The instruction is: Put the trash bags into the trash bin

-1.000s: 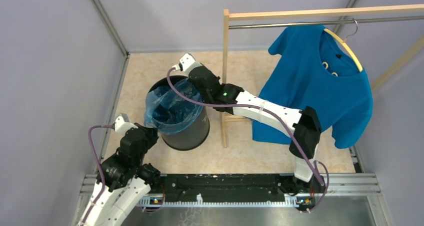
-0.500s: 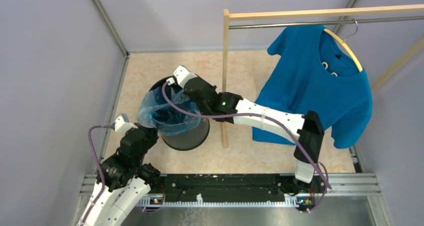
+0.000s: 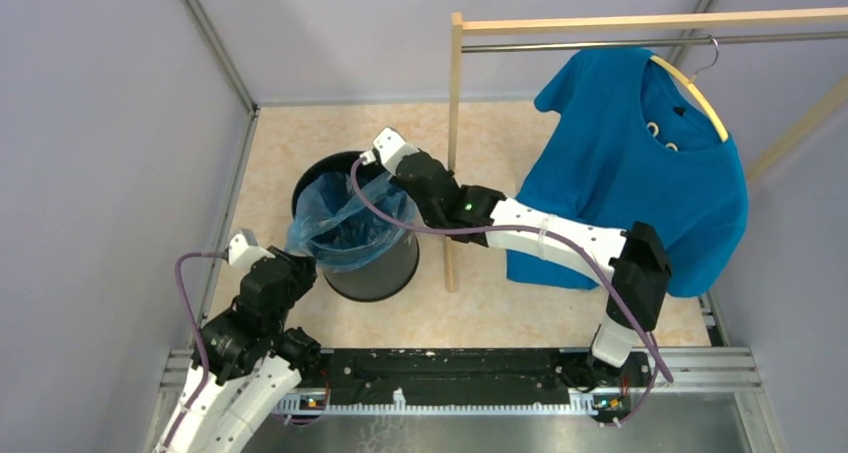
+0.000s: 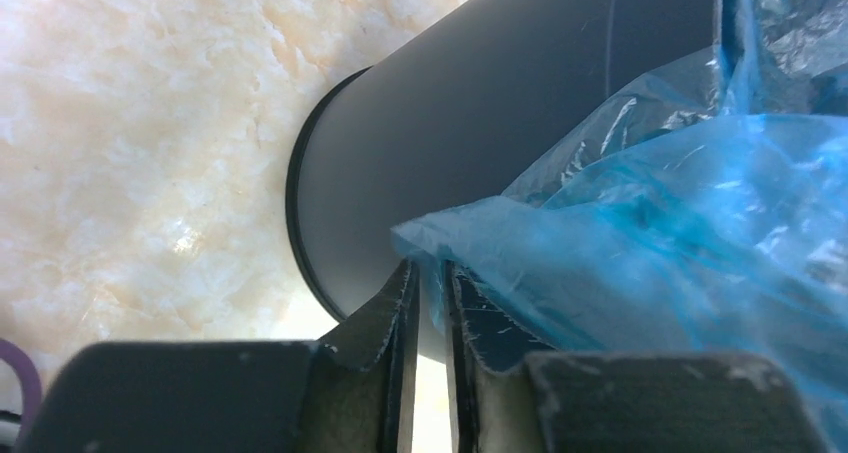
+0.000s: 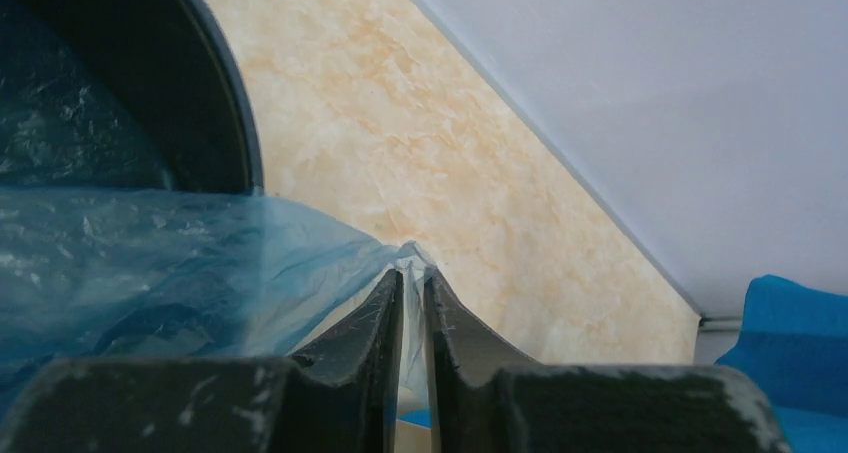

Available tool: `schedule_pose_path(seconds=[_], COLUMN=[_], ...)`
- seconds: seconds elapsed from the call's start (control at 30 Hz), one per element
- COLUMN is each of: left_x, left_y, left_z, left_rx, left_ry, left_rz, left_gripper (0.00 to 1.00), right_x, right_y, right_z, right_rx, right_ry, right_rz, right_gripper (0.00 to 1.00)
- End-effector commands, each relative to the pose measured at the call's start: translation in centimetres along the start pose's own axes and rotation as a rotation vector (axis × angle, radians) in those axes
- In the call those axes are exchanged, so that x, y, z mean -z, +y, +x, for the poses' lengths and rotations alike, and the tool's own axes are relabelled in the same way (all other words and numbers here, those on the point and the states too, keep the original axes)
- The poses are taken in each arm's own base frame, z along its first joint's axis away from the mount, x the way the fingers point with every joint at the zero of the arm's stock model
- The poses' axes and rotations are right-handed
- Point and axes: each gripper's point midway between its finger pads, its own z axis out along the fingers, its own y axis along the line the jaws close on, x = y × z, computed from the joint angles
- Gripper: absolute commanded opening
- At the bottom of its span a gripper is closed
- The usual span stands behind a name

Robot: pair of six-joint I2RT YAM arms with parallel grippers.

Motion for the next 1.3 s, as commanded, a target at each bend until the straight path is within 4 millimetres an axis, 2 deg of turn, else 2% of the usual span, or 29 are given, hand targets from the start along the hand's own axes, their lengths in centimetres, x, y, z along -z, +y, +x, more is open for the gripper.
schedule_pose_path(seconds=[0.0, 0.13, 0.23, 0.37, 0.47, 0.53, 0.63, 0.73, 0.93, 1.03, 1.13, 1.17, 1.27], left_x=[1.3, 2.6, 4.2, 6.7, 8.3, 9.3, 10.5, 12.0, 14.3, 15.2, 14.8, 13.5, 11.2], left_y=[-0.3, -0.5, -1.0, -1.4, -1.4, -1.9, -2.9, -4.5, -9.9, -13.4, -16.4, -17.2, -19.0], left_z=[-0.8, -1.4, -2.0, -2.7, -3.0, -3.1, -3.5, -5.2, -9.5, -11.3, -12.0, -11.6, -10.2], left_rx=[0.032, 0.037, 0.017, 0.001, -0.012, -0.042, -0.097, -0.154, -0.367, -0.474, -0.61, -0.676, -0.802], left_ry=[0.001, 0.003, 0.023, 0.059, 0.076, 0.093, 0.112, 0.083, 0.01, -0.037, -0.028, 0.011, 0.103], left_rz=[0.009, 0.033, 0.065, 0.114, 0.148, 0.19, 0.243, 0.307, 0.448, 0.549, 0.603, 0.584, 0.599], left_gripper=[0.26, 0.46, 0.62, 0.8, 0.93, 0.98, 0.99, 0.99, 0.99, 0.99, 0.99, 0.99, 0.99], right_x=[1.3, 4.5, 6.3, 7.8, 9.2, 10.2, 11.7, 13.8, 18.2, 19.0, 18.8, 18.4, 17.6], right_y=[0.3, 1.5, 2.4, 1.8, 1.3, 1.1, 1.3, 1.7, 4.1, 4.0, 4.0, 4.4, 4.9], right_z=[-3.0, -4.7, -4.6, -3.6, -3.5, -3.6, -3.8, -4.2, -6.3, -6.4, -6.2, -5.7, -5.6], right_rx=[-0.032, -0.083, -0.123, -0.185, -0.225, -0.252, -0.313, -0.443, -0.841, -1.003, -1.147, -1.179, -1.251], right_ry=[-0.055, -0.091, -0.069, -0.041, -0.064, -0.085, -0.119, -0.159, -0.267, -0.285, -0.297, -0.287, -0.28], right_rz=[-0.03, -0.115, -0.192, -0.214, -0.25, -0.279, -0.349, -0.441, -0.708, -0.75, -0.782, -0.797, -0.88], right_gripper=[0.2, 0.39, 0.51, 0.67, 0.76, 0.81, 0.84, 0.88, 0.94, 0.97, 0.95, 0.94, 0.83])
